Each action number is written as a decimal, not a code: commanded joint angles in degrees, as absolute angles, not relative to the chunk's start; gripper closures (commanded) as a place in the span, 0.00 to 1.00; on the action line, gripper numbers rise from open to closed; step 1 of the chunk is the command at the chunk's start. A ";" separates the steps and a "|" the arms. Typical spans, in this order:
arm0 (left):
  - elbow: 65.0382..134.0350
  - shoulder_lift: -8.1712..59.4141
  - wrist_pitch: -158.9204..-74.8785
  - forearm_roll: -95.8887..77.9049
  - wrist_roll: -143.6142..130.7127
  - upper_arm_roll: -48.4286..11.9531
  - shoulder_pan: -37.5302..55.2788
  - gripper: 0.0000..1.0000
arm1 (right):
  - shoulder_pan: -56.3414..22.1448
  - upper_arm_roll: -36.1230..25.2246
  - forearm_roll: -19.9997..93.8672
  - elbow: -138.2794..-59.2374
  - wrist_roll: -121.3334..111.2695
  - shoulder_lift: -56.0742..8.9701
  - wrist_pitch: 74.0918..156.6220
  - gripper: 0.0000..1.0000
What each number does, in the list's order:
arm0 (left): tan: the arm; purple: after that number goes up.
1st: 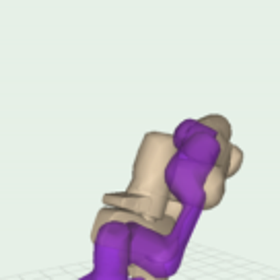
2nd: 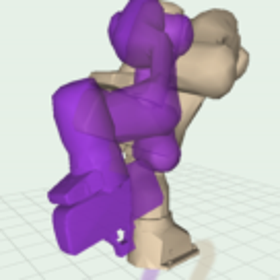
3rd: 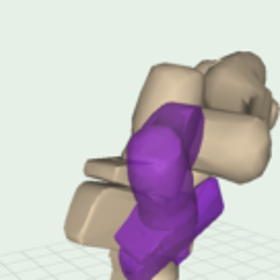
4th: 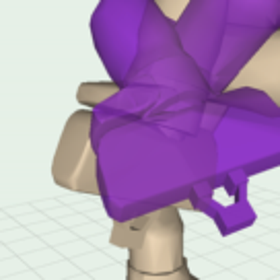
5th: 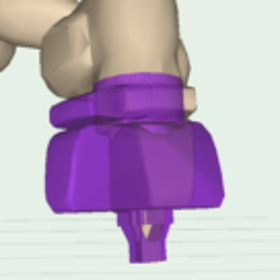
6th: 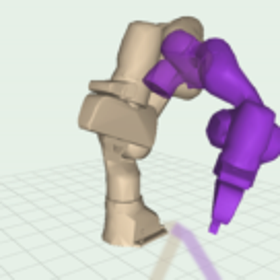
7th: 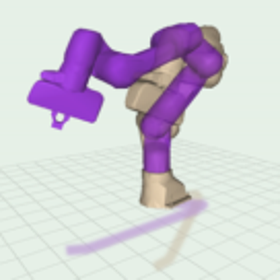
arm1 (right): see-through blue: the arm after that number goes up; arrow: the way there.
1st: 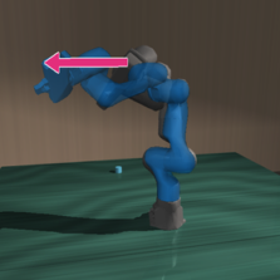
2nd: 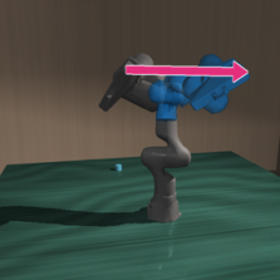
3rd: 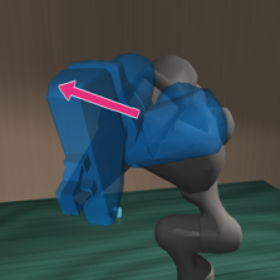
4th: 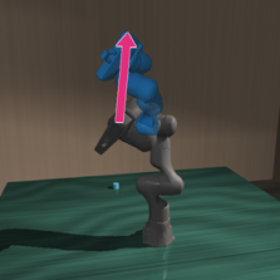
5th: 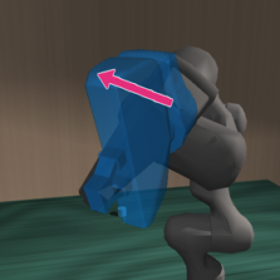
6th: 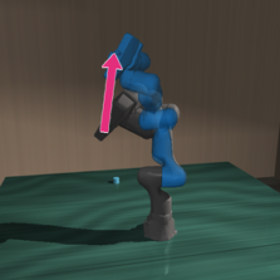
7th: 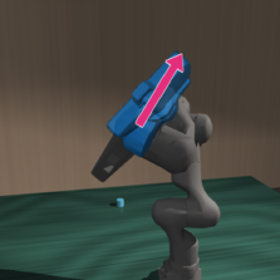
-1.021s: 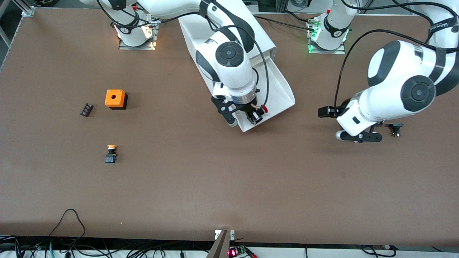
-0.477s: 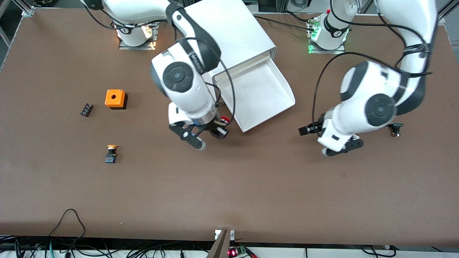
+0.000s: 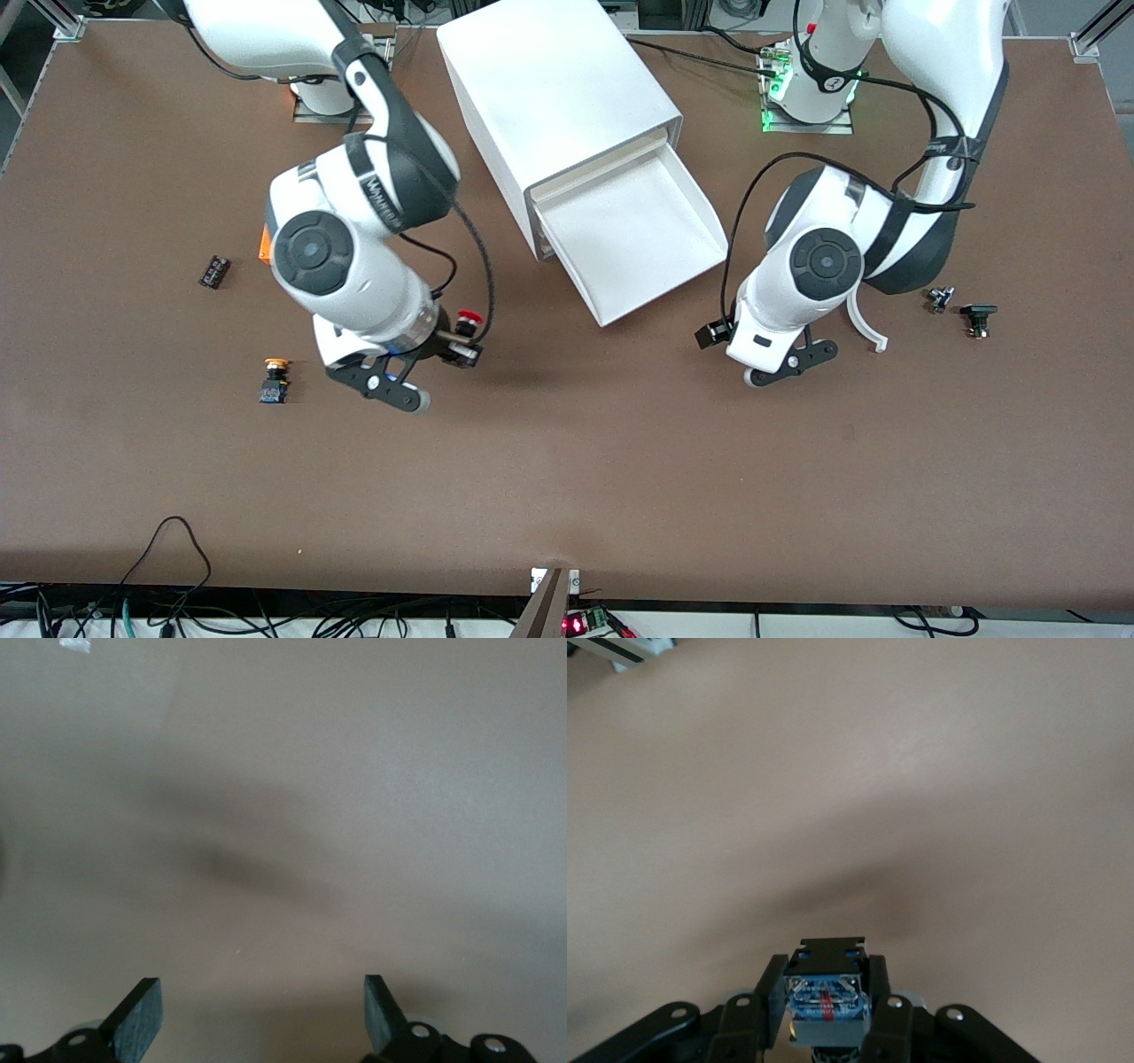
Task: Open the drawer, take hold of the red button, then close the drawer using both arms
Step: 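Push the drawer shut with the left gripper while the right gripper withdraws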
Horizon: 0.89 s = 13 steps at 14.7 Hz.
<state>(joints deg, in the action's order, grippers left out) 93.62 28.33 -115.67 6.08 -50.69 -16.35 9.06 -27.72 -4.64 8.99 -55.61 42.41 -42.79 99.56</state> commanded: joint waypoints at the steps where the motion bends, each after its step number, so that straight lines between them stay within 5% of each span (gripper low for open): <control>1: 97.90 27.60 -121.01 7.91 -55.27 -16.35 10.46 0.00 | -24.36 -3.87 10.72 -58.26 33.34 -42.01 98.88 1.00; 8: 101.59 27.07 -121.20 6.86 -61.00 -17.49 14.68 0.00 | -15.22 -4.04 13.89 -67.05 8.82 -42.19 100.28 1.00; 13: 104.06 26.63 -121.03 1.24 -61.08 -23.98 12.57 0.00 | -10.91 -4.22 13.19 -75.92 -1.57 -42.19 108.97 1.00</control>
